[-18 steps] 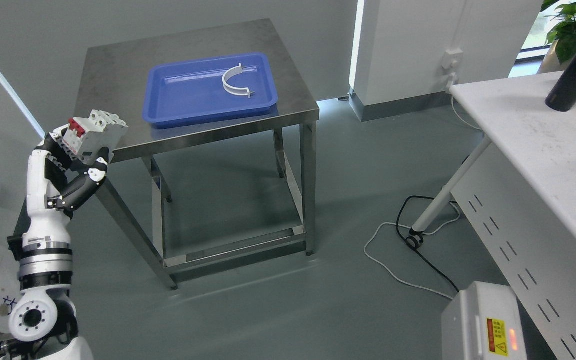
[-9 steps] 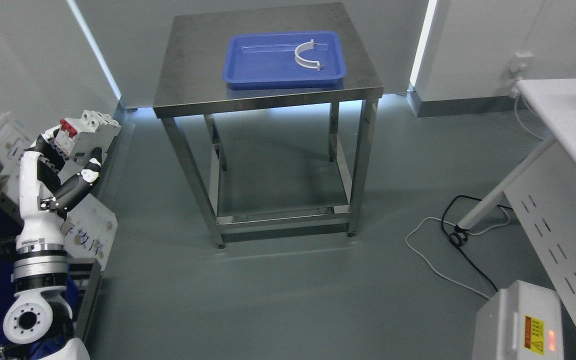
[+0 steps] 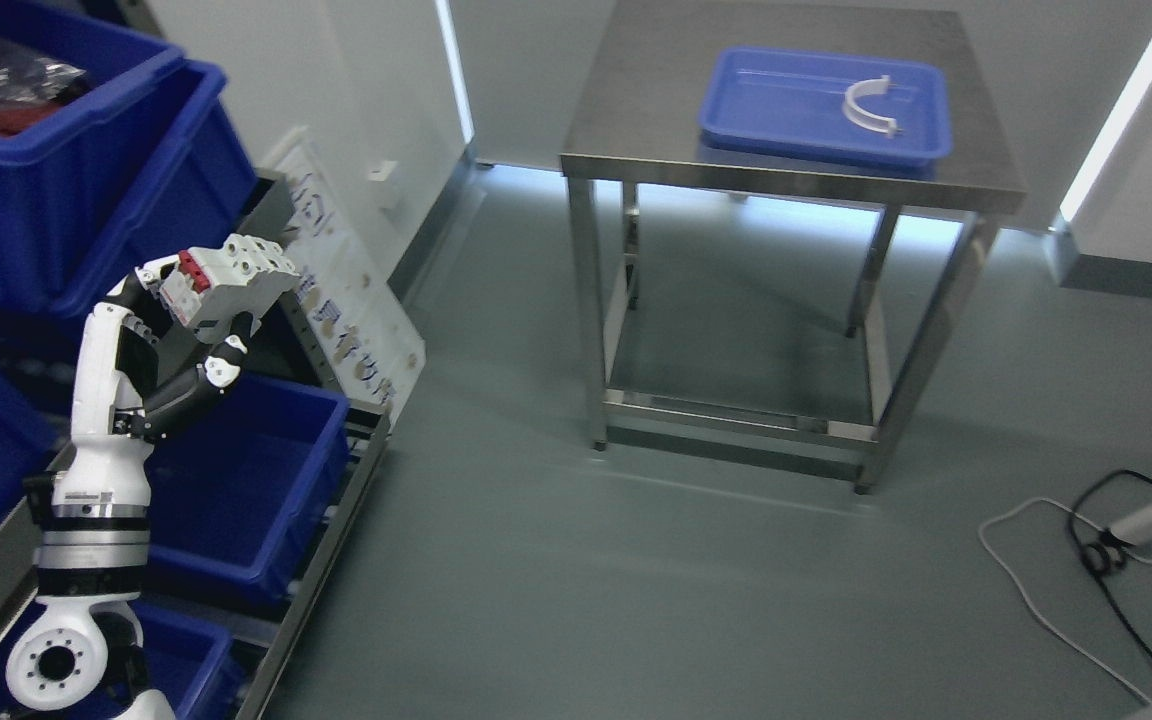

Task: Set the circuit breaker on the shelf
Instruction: 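Hold the breaker raised in the left hand while turning to the bin shelf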

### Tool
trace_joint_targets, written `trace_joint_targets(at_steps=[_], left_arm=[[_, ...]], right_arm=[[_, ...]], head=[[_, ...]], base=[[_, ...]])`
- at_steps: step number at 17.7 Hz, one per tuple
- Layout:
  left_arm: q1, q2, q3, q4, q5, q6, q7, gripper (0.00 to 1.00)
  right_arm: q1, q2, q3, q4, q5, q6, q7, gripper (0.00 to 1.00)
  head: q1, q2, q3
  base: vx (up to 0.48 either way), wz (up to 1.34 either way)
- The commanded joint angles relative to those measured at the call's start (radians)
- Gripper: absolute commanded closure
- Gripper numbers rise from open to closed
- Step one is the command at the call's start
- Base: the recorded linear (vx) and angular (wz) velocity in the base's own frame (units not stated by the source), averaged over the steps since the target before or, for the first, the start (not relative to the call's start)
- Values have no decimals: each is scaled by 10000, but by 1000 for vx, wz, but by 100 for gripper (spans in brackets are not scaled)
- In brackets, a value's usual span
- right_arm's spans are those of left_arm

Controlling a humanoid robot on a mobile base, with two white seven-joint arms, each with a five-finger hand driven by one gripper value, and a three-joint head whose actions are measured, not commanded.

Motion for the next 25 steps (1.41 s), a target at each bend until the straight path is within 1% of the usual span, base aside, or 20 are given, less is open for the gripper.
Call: trace_joint_targets(at_steps=[1, 6, 7, 9, 11, 12, 14, 15, 16, 18, 19, 21, 23, 25], left_arm=[[-739, 173, -505, -223, 7, -228, -109, 89], [-1751, 173, -490, -223, 7, -90, -170, 89], [-2042, 173, -490, -223, 7, 214, -155, 89], [-2381, 227, -292, -223, -24, 1209, -140, 89], [-2490, 808, -76, -223, -24, 1597, -155, 89], [-2490, 1297, -76, -223, -24, 1780, -170, 89], [-2597, 2309, -76, -193, -24, 2606, -307, 89], [-2704, 2755, -91, -132, -39, 2838, -490, 89], [-2750, 3397, -91, 51, -54, 2992, -720, 89], [-2797, 4045, -137, 526, -85, 2994, -768, 89], [-2842, 4458, -228, 1090, -389, 2994, -784, 89], [-3423, 4738, -519, 1860, -850, 2994, -921, 88], [-4128, 4754, -1100, 2733, -1280, 2933, -1151, 88], [-4514, 4814, -1699, 3439, -1648, 2978, -1380, 88]], right_arm=[[1, -175, 199, -1, 0, 627, -6, 0], [1, -175, 199, -1, 0, 627, -6, 0], [1, -175, 199, -1, 0, 627, -6, 0], [1, -175, 199, -1, 0, 627, -6, 0], [1, -175, 199, -1, 0, 627, -6, 0], [1, -175, 199, -1, 0, 627, -6, 0], [1, -175, 199, -1, 0, 627, -6, 0], [1, -175, 199, -1, 0, 627, -6, 0], [1, -175, 199, -1, 0, 627, -6, 0], [1, -175, 199, -1, 0, 627, -6, 0], [1, -175, 199, -1, 0, 627, -6, 0], [1, -175, 199, -1, 0, 627, -6, 0], [1, -175, 199, -1, 0, 627, -6, 0], [1, -175, 199, -1, 0, 627, -6, 0]], head=[[0, 0, 0], [0, 0, 0], [0, 0, 0], [0, 0, 0], [0, 0, 0], [0, 0, 0], [0, 0, 0], [0, 0, 0], [0, -1, 0], [0, -1, 0], [0, -2, 0], [0, -2, 0], [0, -2, 0], [0, -2, 0]], base=[[-110, 786], [-102, 818], [-95, 854], [-96, 964], [-72, 1104], [-47, 1080], [-23, 1064], [0, 1049], [44, 1007], [58, 923], [76, 632], [77, 542], [77, 414], [66, 330]])
